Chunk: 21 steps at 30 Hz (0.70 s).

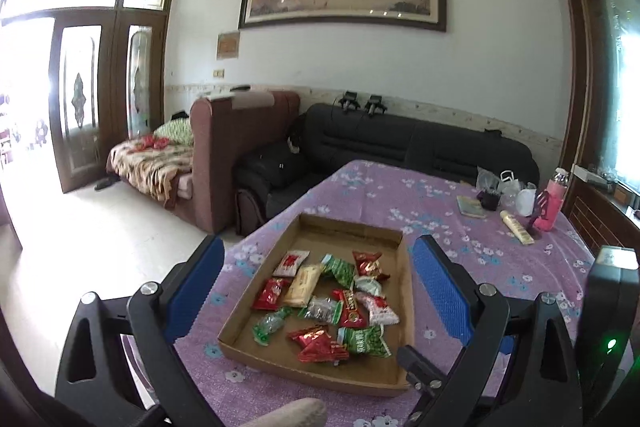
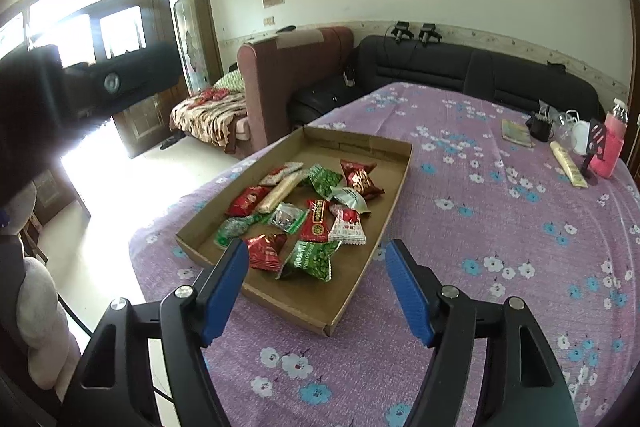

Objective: Organize snacks

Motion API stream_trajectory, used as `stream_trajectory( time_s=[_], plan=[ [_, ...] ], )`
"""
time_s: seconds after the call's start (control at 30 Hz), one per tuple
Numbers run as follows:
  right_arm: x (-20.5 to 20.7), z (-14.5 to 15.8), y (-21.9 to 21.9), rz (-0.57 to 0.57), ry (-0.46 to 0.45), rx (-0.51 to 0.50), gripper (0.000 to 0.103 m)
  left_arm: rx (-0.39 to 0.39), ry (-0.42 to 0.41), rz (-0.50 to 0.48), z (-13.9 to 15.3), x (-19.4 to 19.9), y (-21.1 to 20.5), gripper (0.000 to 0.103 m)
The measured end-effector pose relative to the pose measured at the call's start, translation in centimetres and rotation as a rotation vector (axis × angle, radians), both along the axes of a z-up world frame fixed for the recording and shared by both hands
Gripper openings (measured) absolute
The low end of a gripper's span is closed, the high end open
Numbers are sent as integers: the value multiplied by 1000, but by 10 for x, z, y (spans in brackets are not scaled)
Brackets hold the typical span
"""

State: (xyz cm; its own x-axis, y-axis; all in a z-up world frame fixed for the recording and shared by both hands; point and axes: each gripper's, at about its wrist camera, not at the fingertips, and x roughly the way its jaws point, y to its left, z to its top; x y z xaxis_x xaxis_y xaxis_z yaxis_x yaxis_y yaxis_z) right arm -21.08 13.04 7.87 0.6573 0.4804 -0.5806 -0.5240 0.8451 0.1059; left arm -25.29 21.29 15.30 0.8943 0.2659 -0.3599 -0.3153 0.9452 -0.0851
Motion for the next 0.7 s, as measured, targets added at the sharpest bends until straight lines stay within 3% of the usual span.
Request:
stream_trajectory(
  time_s=[0.27,0.7],
  plan=[
    [18,-14,11,4,39,-22,71,-57,67,5,-22,22,18,96],
    [34,-25,32,19,58,-75,71,-105,97,12,-36,44,45,95]
  ],
)
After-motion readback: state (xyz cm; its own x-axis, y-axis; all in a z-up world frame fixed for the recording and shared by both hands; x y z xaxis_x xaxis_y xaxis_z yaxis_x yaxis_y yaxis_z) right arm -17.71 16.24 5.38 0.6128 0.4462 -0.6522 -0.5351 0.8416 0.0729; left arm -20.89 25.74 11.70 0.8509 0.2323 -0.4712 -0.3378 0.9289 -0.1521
